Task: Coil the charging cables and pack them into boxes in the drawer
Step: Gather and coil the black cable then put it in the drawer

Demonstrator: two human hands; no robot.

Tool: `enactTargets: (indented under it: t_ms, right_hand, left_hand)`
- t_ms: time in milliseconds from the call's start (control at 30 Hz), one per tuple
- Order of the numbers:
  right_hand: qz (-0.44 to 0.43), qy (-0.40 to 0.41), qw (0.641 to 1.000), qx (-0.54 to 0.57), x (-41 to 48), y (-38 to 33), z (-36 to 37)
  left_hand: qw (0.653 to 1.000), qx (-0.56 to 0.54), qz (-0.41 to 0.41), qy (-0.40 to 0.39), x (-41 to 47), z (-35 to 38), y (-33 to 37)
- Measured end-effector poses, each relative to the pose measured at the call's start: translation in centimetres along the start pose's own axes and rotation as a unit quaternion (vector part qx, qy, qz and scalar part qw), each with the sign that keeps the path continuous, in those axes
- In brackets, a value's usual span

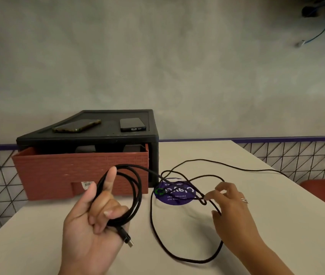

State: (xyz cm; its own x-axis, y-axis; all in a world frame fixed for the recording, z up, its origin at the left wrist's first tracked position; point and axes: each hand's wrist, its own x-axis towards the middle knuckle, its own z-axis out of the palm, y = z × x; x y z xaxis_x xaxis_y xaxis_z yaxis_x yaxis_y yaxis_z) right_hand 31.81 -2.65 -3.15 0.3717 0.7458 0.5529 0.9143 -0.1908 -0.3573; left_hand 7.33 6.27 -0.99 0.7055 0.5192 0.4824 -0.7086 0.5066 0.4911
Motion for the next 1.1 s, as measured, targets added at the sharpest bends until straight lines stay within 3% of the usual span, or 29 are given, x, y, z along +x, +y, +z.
enactTargets:
  t_ms: [167,233,300,400,500,700,833,900,1000,1033,1100]
  right_hand:
    - [0.130,-0.047,0.990,0.021,0.6,1.8,0.0]
    - [0.173,-0.053,0.983,0.021,0.8,2.5,-0.5]
    - [0.203,-0.037,0.978,0.032,0.8,3.3,-1.3]
    - [0.245,-0.003,0.967,0.065,0.7,4.7,-2.7]
    - [0.286,0.013,0.955,0.074,0.3,7.1,-3.5]
    - [0.265,-0.078,0.959,-0.058,0.7,10.2,-5.3]
    - [0.283,0.015,0.947,-0.150,2.7,15.5,-8.2]
    - [0.276,0.045,0.940,-0.195,4.7,25.9,-7.8]
    - [0.239,0.058,0.926,-0.285,6.7,34.8,-9.1]
    - [0.224,0.054,0.925,-0.304,7.5,36.3,-9.4]
    - [0.214,0.048,0.912,-0.347,7.9,32.9,-11.4]
  left_hand:
    - [0.999,0.006,0.032,0.023,-0.5,-1.9,1.5]
    - [0.994,0.024,0.084,0.069,-0.8,-2.6,2.5]
    - [0.987,-0.020,0.145,0.063,-0.4,-2.4,3.0]
    - [0.933,-0.068,0.277,0.218,-0.9,-1.8,4.3]
    - [0.901,-0.076,0.317,0.288,-1.3,-1.9,5.4]
    - [0.870,-0.107,0.335,0.346,-1.7,-2.0,5.3]
    - [0.858,-0.130,0.324,0.377,-2.2,-3.1,5.7]
    - [0.848,-0.147,0.340,0.381,-2.6,-3.9,6.3]
    - [0.831,-0.158,0.378,0.377,-2.9,-5.0,7.6]
    - [0.828,-0.159,0.388,0.371,-3.0,-5.3,7.9]
    - [0.826,-0.160,0.395,0.368,-3.0,-5.8,8.0]
